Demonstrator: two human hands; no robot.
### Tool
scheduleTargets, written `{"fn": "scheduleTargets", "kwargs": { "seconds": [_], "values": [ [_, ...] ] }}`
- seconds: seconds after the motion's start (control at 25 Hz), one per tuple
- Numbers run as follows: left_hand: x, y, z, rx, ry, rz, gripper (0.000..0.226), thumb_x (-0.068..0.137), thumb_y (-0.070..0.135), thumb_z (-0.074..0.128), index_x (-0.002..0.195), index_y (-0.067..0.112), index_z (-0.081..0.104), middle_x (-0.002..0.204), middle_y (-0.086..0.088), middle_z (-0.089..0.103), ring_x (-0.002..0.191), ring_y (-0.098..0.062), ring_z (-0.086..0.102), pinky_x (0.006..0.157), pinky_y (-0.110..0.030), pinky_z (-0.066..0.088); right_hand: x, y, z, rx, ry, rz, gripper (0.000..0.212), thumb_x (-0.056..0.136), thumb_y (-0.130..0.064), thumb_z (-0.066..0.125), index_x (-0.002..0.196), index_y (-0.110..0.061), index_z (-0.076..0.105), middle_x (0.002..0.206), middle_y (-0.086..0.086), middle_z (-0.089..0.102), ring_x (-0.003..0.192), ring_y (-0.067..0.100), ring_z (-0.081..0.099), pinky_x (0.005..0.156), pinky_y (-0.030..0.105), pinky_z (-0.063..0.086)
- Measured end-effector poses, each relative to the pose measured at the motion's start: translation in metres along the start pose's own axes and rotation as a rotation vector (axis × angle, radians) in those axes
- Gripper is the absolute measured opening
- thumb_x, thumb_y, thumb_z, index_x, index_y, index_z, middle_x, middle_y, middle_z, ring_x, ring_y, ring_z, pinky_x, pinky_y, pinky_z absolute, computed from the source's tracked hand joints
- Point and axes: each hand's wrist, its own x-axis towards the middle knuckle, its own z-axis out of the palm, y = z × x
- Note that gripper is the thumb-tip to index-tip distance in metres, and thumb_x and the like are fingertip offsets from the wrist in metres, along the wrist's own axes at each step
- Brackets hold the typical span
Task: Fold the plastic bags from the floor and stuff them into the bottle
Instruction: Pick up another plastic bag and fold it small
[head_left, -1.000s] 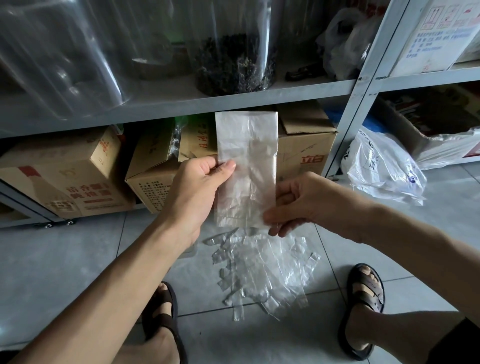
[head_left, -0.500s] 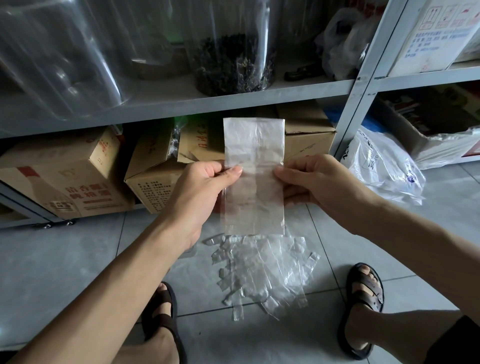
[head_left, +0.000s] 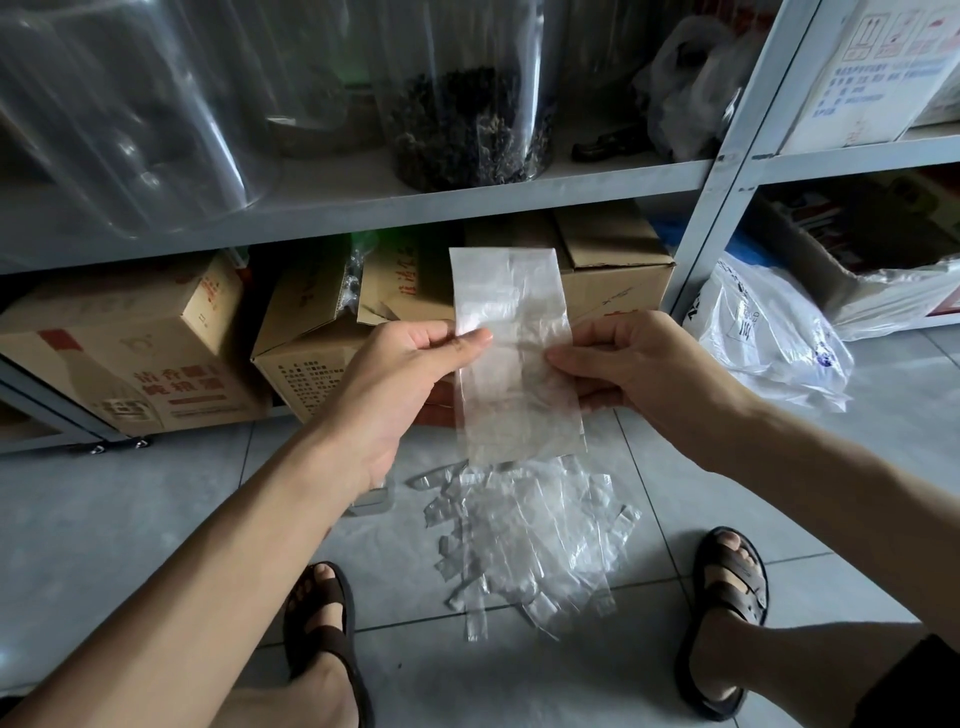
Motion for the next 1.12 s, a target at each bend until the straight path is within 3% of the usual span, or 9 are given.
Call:
{"fn": "scheduleTargets", "kwargs": {
  "seconds": [0.12,0.24,0.36,0.48,0.76,0.92,1.04,1.12],
  "values": [
    [0.001,0.001,-0.004,0.023,-0.039,0.019,0.006,0.087,0.017,0.073,0.090,0.017,0.078,0.095,-0.004,0.078,0.099,-0.021,0.072,0.096,-0.033,0.052,0.000,0.001,0.000,-0.002,-0.005,-0.007,0.010,0.091,-0.005,0.065,0.089,0.001,0.073,0.083,0.014,0.075,0.069,0.017,0.072,0.061,0.021,0.055],
    [0.001,0.002,-0.005,-0.012,-0.034,0.005,0.007,0.085,0.007,0.073,0.089,0.011,0.077,0.093,-0.013,0.077,0.088,-0.022,0.072,0.077,-0.027,0.060,0.000,0.001,-0.001,0.027,-0.018,0.001,0.011,0.090,-0.008,0.066,0.089,-0.001,0.074,0.084,0.013,0.076,0.071,0.016,0.072,0.062,0.021,0.055],
    [0.001,0.005,-0.006,-0.021,-0.039,-0.001,0.008,0.083,0.006,0.074,0.084,0.013,0.078,0.087,-0.012,0.077,0.079,-0.019,0.071,0.072,-0.029,0.060,0.002,0.001,0.000,0.078,-0.030,0.013,0.011,0.086,-0.011,0.067,0.089,-0.003,0.075,0.083,0.012,0.075,0.071,0.016,0.072,0.063,0.023,0.056],
    [-0.001,0.007,-0.006,-0.064,-0.037,-0.013,0.012,0.082,0.007,0.073,0.076,0.016,0.079,0.077,-0.007,0.076,0.065,-0.014,0.069,0.055,-0.024,0.058,0.004,0.002,-0.002,0.112,-0.020,0.021,0.015,0.078,-0.014,0.070,0.088,-0.004,0.073,0.081,0.011,0.074,0.069,0.016,0.071,0.061,0.023,0.056],
    [-0.003,0.011,-0.006,-0.140,-0.100,-0.033,0.013,0.081,0.000,0.070,0.089,0.009,0.075,0.078,-0.006,0.076,0.062,-0.011,0.070,0.054,-0.022,0.058,0.004,0.002,-0.004,0.177,-0.012,0.013,0.006,0.078,-0.007,0.070,0.084,-0.008,0.070,0.078,0.010,0.073,0.067,0.017,0.071,0.060,0.025,0.057],
    [-0.003,0.013,-0.006,-0.196,-0.096,-0.075,0.020,0.084,-0.009,0.064,0.086,0.007,0.075,0.073,-0.007,0.075,0.056,-0.011,0.070,0.049,-0.022,0.056,0.003,0.001,-0.005,0.197,-0.035,-0.017,0.015,0.081,-0.004,0.068,0.074,-0.016,0.073,0.078,0.008,0.072,0.067,0.017,0.069,0.061,0.028,0.059],
    [-0.001,0.013,-0.007,-0.259,-0.076,-0.128,0.025,0.084,-0.010,0.062,0.079,0.010,0.075,0.075,-0.008,0.076,0.057,-0.013,0.071,0.050,-0.024,0.058,0.004,0.000,-0.005,0.247,-0.056,0.002,0.005,0.077,-0.007,0.069,0.078,-0.011,0.072,0.079,0.009,0.073,0.067,0.017,0.069,0.061,0.029,0.060],
    [-0.001,0.014,-0.008,-0.283,-0.067,-0.156,0.024,0.084,-0.011,0.061,0.081,0.008,0.075,0.077,-0.008,0.076,0.060,-0.014,0.072,0.051,-0.026,0.059,0.005,0.001,-0.005,0.258,-0.061,0.019,0.011,0.081,-0.005,0.066,0.075,-0.010,0.073,0.079,0.009,0.073,0.067,0.017,0.069,0.064,0.030,0.060]
  ]
}}
